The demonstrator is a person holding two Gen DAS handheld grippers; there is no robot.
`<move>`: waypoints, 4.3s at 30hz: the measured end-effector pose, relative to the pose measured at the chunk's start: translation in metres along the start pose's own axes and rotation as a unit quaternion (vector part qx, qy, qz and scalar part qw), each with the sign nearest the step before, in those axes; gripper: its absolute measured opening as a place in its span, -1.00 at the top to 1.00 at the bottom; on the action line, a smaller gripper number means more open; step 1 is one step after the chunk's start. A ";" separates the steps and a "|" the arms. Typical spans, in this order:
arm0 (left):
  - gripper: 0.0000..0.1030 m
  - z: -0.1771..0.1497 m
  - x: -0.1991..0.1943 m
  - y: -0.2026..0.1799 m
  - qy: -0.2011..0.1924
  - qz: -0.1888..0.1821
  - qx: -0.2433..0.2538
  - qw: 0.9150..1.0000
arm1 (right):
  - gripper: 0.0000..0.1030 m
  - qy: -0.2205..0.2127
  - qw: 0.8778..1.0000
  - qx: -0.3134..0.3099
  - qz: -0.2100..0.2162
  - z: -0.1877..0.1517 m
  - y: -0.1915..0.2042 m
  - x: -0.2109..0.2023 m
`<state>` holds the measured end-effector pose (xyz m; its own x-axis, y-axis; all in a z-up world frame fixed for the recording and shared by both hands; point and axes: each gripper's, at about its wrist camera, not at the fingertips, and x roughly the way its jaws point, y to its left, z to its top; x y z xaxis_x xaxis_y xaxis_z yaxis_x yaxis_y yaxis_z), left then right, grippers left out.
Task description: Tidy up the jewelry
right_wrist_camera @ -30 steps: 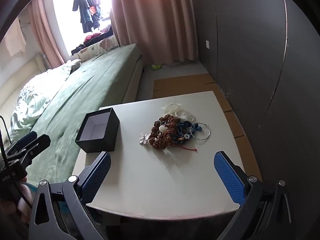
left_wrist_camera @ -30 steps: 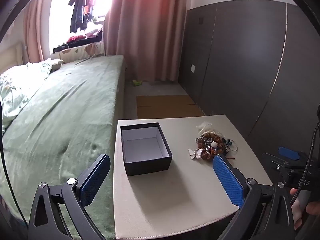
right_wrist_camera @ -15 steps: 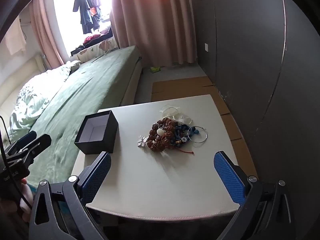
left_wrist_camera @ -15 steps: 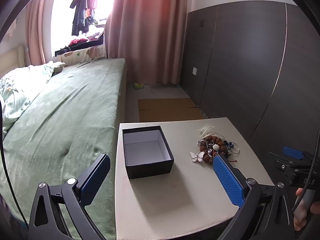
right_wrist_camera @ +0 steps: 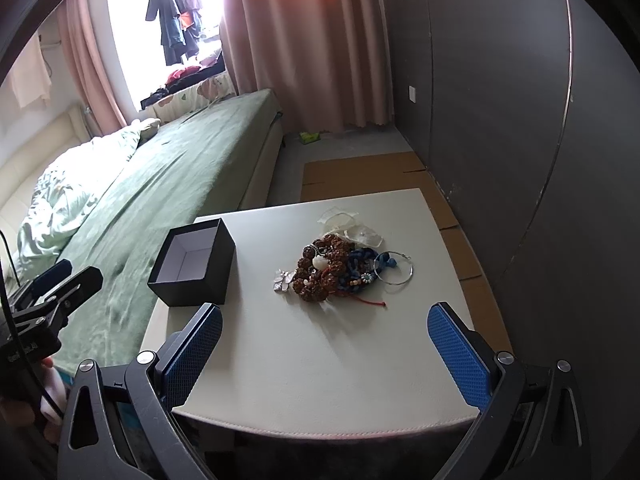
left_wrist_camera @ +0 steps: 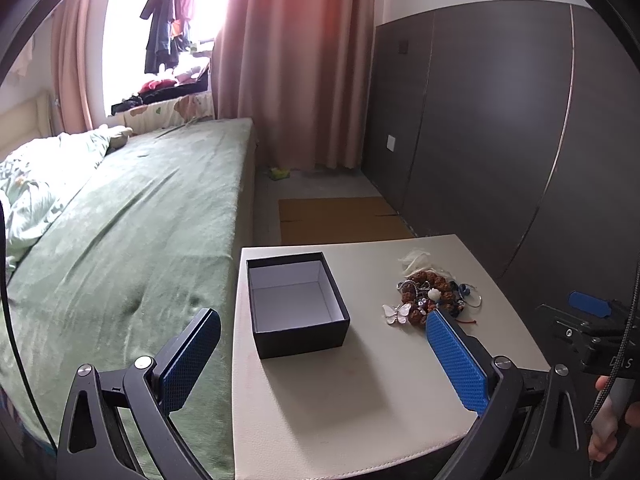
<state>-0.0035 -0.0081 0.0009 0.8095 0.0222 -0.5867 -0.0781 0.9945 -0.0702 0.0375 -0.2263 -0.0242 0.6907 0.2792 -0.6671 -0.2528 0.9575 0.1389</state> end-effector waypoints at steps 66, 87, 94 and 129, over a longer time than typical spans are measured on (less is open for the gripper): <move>-0.86 0.026 0.057 -0.020 0.021 -0.036 -0.019 0.999 | -1.00 0.004 0.997 0.072 0.005 0.031 -0.047 0.024; -0.16 0.004 0.151 -0.079 0.139 -0.070 0.067 0.986 | -1.00 0.041 0.981 0.191 0.016 0.042 -0.095 0.068; 0.17 -0.018 0.182 -0.093 0.189 -0.049 0.108 0.975 | -1.00 0.049 0.975 0.215 0.017 0.043 -0.106 0.073; 0.30 -0.002 0.185 -0.067 0.184 -0.076 0.048 0.979 | -0.77 0.076 0.974 0.208 0.053 0.038 -0.086 0.104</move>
<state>0.1506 -0.0705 -0.1041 0.5425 -0.1485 -0.8269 0.0975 0.9887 -0.1136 0.1562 -0.2766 -0.0778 0.5603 0.3935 -0.7288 0.0021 0.8793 0.4763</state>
